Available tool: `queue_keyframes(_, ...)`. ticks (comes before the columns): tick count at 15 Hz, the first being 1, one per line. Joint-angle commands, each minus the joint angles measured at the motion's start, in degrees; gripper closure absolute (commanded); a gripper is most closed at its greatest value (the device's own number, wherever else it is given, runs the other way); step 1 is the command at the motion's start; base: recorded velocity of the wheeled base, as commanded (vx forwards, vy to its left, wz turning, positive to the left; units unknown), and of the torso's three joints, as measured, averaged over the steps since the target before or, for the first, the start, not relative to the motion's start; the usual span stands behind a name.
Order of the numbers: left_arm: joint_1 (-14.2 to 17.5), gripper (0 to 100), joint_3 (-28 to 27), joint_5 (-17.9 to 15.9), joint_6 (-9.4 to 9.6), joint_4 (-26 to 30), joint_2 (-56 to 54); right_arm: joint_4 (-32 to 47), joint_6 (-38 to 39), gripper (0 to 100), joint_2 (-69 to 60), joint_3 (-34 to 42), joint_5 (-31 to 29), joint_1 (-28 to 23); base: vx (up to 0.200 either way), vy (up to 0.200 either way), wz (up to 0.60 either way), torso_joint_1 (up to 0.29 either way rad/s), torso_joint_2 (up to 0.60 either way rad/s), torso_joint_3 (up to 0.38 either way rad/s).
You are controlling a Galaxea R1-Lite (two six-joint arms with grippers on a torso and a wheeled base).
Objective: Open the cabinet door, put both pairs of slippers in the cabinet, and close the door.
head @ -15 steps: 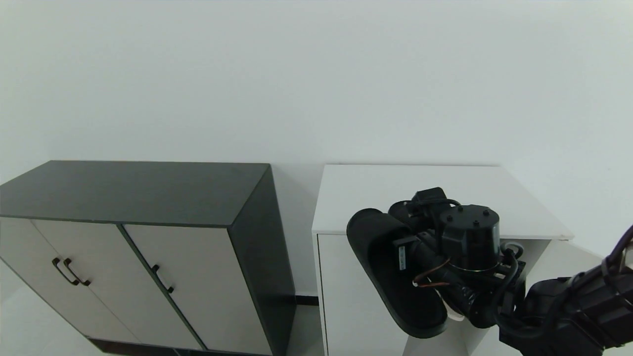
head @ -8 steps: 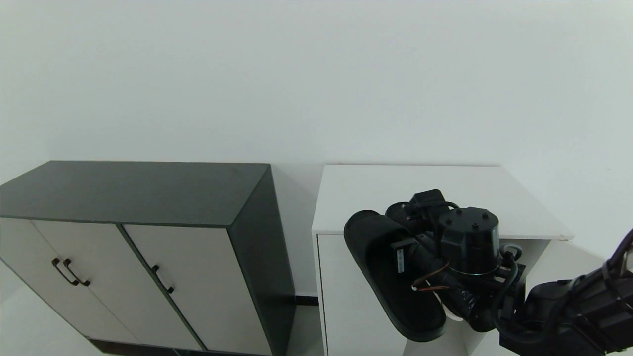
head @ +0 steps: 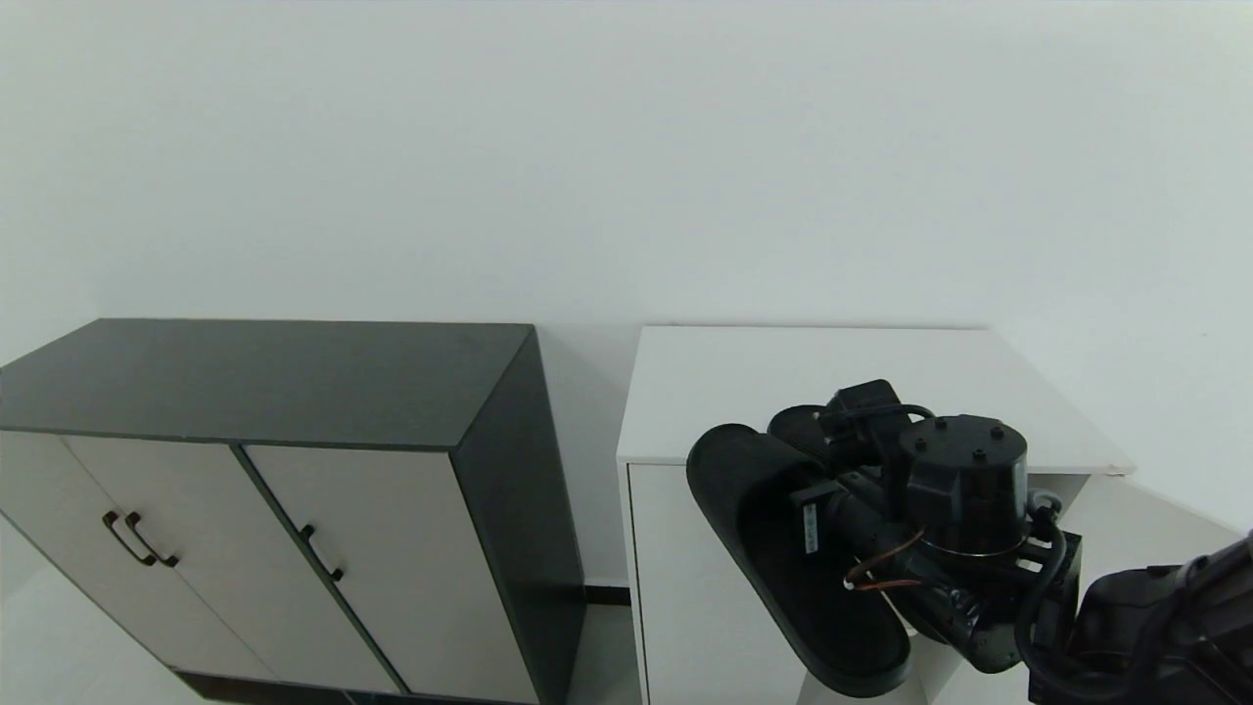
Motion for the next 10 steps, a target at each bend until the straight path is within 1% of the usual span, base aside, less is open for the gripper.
queue_keyframes(1, 0.02, 100, 0.0, 0.01, 0.02, -0.01, -0.01, 0.0, -0.01, 100, -0.61, 0.11, 0.0, -0.02, 0.0, -0.2, 0.0, 0.007, 0.0, 0.007)
queue_keyframes(10, 0.02, 100, 0.0, 0.01, 0.02, -0.01, -0.01, 0.09, -1.5, 100, -1.67, 1.69, 0.35, 0.51, 0.0, -0.2, 0.0, 0.003, 0.0, 0.004)
